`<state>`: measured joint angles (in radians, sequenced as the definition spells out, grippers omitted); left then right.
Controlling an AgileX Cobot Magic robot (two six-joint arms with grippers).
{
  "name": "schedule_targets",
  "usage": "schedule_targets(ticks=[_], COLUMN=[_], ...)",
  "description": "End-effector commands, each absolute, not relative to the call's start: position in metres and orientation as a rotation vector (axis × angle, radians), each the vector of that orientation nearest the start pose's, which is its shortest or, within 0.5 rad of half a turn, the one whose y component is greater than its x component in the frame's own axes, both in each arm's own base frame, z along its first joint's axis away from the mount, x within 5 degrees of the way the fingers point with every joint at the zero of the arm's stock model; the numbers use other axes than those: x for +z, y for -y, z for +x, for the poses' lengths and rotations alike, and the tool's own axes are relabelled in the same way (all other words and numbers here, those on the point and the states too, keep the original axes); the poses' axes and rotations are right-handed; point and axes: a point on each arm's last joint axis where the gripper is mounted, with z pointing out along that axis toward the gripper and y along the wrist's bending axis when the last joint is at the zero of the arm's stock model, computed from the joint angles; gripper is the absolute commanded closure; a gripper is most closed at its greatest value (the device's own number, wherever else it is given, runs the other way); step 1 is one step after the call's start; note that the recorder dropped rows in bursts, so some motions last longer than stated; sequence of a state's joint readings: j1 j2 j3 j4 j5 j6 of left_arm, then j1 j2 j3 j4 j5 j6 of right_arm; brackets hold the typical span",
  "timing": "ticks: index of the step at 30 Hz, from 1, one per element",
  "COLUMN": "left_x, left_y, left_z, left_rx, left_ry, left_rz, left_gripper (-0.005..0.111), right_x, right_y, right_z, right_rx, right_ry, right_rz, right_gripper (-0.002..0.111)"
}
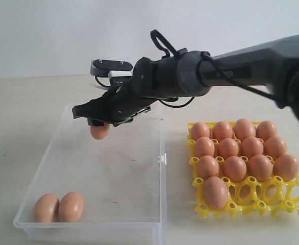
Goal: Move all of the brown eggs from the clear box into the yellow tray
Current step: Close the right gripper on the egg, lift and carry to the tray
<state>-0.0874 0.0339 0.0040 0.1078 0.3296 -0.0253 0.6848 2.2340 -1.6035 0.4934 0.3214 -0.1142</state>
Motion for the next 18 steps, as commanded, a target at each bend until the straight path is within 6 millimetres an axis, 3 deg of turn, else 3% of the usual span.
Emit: schedule_targets(ticks=[1,4,7,11,18], left_x=[0.183,0.183,0.183,0.183,0.183], left_y=[0.002,0.002,0.002,0.002,0.002], left_z=[0.056,0.056,0.056,0.056,0.056], left_rx=[0.015,0.015,0.015,0.015,0.015], left_ry=[-1.828,-1.828,-1.828,-1.828,-1.828], left_rz=[0.124,0.124,0.124,0.124,0.124], left_gripper=[0.107,0.107,0.107,0.107,0.107], right_x=[0.188,0.212,0.231,0.237,0.24], right_y=[-0.297,-0.274,-0.238,-0.204,-0.166], right_z=[0.341,0.315,0.28,0.245,0.206], right_rx=[0.56,0.514,0.459,0.428,0.404], right_ry=[-2.238,-2.129,-2.039,-2.025,-2.01], right_rz=[-0.563,-0.591,-0.597,-0.591,-0.541], right_gripper=[0.108,0.108,0.108,0.108,0.108])
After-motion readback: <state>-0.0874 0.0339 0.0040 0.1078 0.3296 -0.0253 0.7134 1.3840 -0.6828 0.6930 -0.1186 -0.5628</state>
